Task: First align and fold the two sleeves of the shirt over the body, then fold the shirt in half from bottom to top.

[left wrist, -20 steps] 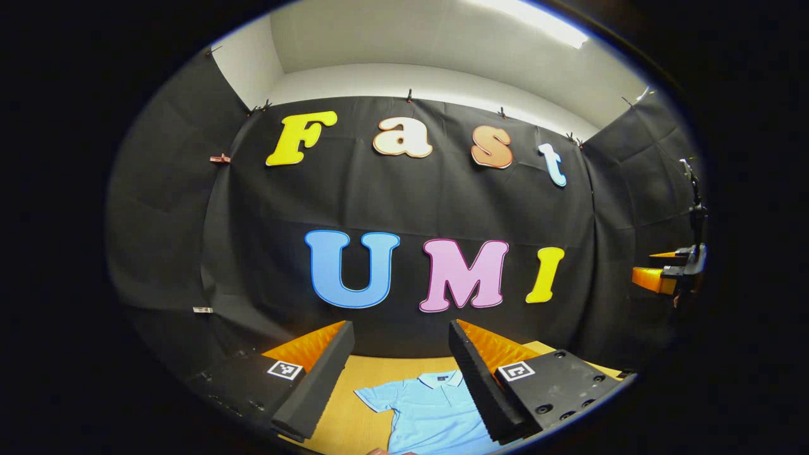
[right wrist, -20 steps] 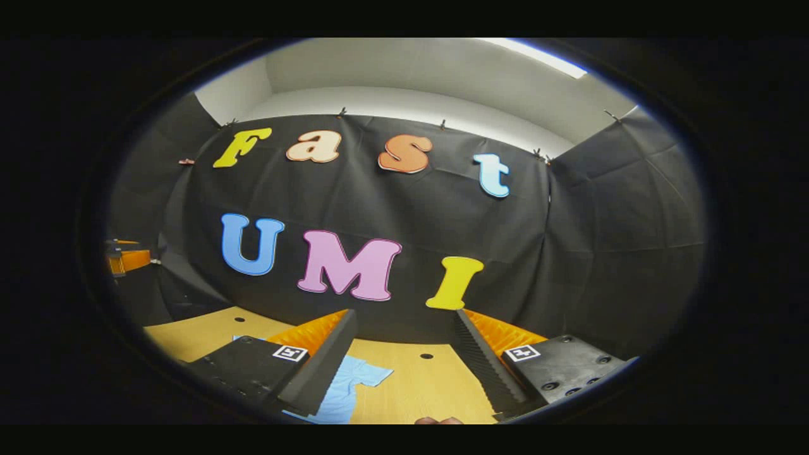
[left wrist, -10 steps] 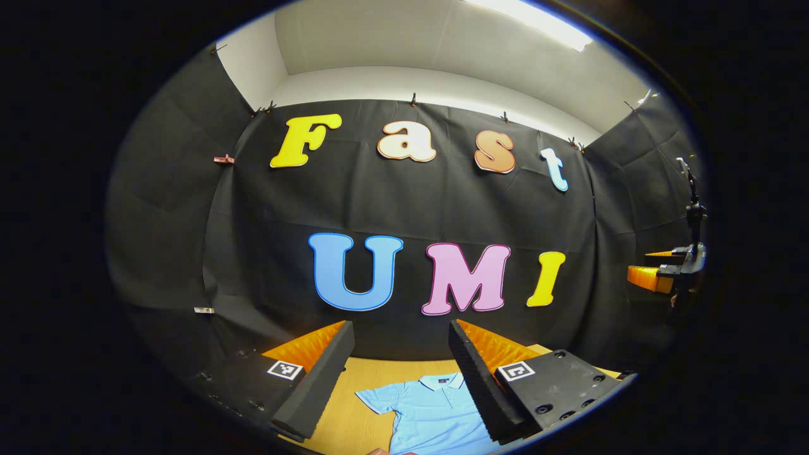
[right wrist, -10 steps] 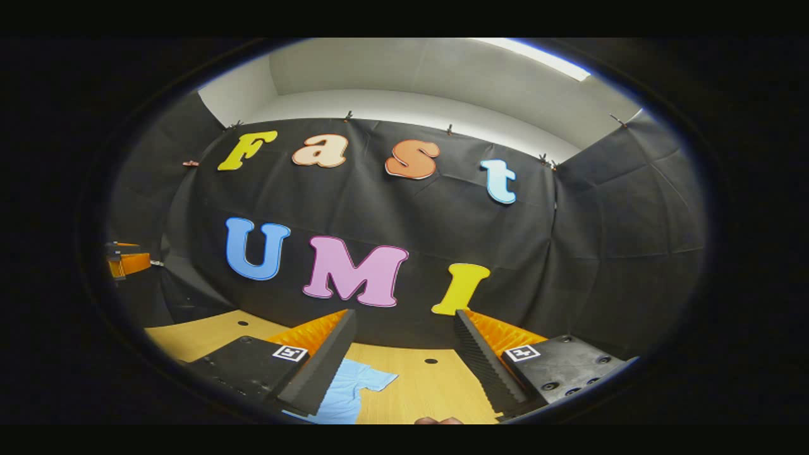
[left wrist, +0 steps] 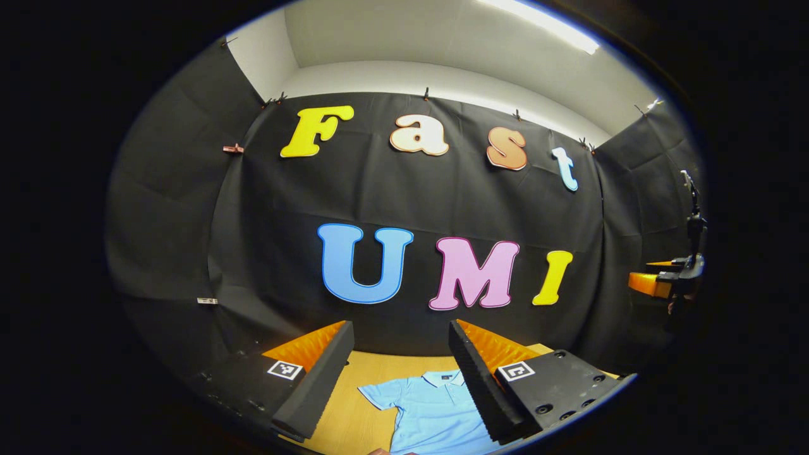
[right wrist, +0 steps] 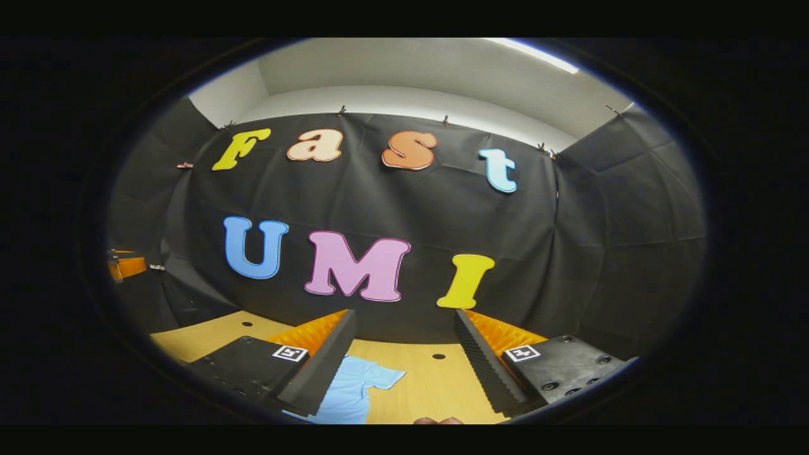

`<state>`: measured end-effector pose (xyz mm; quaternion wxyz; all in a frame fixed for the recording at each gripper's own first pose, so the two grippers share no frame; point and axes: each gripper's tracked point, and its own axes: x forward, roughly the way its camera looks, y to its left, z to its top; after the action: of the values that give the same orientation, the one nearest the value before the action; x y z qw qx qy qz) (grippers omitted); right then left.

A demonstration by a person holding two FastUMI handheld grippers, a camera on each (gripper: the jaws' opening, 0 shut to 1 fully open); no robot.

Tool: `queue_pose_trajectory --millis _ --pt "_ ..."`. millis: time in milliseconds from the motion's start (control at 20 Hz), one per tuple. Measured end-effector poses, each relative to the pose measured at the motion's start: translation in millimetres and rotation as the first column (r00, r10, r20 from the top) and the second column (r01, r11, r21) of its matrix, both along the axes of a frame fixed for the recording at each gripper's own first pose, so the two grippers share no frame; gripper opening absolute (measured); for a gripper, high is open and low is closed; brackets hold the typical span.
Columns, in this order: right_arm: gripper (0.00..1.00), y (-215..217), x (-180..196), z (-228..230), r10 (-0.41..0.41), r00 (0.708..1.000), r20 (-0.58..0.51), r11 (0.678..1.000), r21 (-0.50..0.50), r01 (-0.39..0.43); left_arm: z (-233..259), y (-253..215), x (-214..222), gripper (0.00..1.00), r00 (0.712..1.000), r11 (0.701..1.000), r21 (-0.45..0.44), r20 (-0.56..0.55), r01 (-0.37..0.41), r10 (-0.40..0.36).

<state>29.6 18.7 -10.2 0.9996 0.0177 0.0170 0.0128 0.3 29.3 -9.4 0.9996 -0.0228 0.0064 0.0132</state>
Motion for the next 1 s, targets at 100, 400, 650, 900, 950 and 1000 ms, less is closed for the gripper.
queue_pose_trajectory --millis 100,400,650,900,950,1000 --pt "0.95 -1.6 14.1 -19.0 0.013 0.999 -0.044 1.000 -0.010 -0.013 -6.2 1.6 4.6 0.96 1.000 1.000 0.005 -0.011 0.001 -0.001" --pt "0.97 10.9 87.1 -92.7 0.093 0.978 -0.188 0.993 -0.049 -0.104 -32.0 6.2 32.5 0.96 0.997 0.999 0.003 -0.072 -0.032 0.032" --pt "0.97 38.0 165.5 -190.8 0.203 0.923 -0.327 0.979 0.040 -0.201 -53.3 -0.1 75.9 0.96 0.989 0.995 0.041 -0.114 -0.090 0.094" --pt "0.97 47.8 237.7 -323.3 0.293 0.823 -0.486 0.954 0.097 -0.283 -81.4 -10.8 135.1 0.96 0.970 0.988 0.020 -0.189 -0.155 0.156" --pt "0.98 47.1 250.9 -353.1 0.306 0.795 -0.523 0.950 0.110 -0.293 -88.3 -13.9 146.8 0.96 0.964 0.985 0.018 -0.202 -0.171 0.171" --pt "0.97 43.7 258.2 -379.2 0.309 0.767 -0.562 0.948 0.121 -0.293 -94.3 -16.8 154.5 0.97 0.958 0.982 0.021 -0.219 -0.186 0.186"
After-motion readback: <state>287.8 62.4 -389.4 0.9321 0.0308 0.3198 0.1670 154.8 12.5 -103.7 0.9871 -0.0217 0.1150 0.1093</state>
